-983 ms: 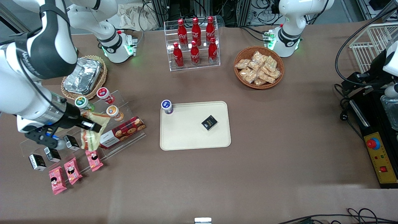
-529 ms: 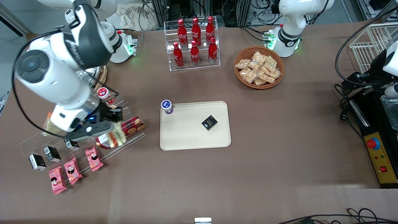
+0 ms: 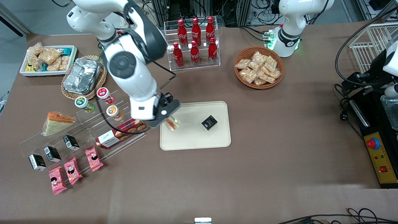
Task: Place sandwich on tray
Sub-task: 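Carry the sandwich with the right gripper over to the cream tray, then lower the sandwich onto the tray and open the right gripper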
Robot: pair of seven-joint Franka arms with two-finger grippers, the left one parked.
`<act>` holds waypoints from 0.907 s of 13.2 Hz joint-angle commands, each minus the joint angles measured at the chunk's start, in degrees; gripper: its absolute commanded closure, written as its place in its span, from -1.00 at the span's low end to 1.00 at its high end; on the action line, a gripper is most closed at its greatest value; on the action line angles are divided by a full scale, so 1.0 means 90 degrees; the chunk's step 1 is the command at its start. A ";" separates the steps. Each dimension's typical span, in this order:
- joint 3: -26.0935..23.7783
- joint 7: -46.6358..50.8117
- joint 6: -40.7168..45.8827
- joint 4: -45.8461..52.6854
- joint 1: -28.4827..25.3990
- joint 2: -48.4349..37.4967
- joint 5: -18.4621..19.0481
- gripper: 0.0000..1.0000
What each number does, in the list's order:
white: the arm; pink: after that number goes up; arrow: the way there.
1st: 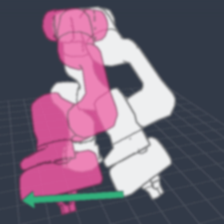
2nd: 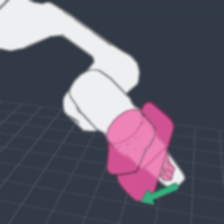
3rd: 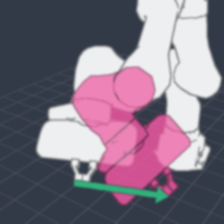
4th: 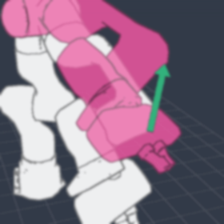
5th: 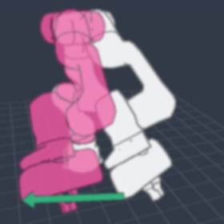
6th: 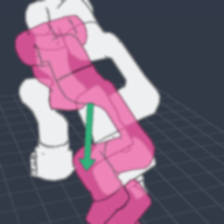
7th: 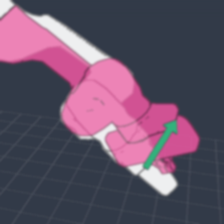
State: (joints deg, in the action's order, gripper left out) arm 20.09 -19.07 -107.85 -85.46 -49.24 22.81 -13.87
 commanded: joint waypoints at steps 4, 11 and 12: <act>0.0102 -0.1571 -0.1432 -0.0026 -0.0680 0.1145 -0.0061 1.00; 0.0092 -0.2117 -0.3328 -0.0504 -0.0857 0.2279 -0.0109 1.00; 0.0092 -0.2274 -0.3387 -0.0504 -0.0828 0.2347 -0.0119 1.00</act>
State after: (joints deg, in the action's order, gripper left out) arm 20.32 -36.02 -136.50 -90.30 -57.14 42.84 -14.23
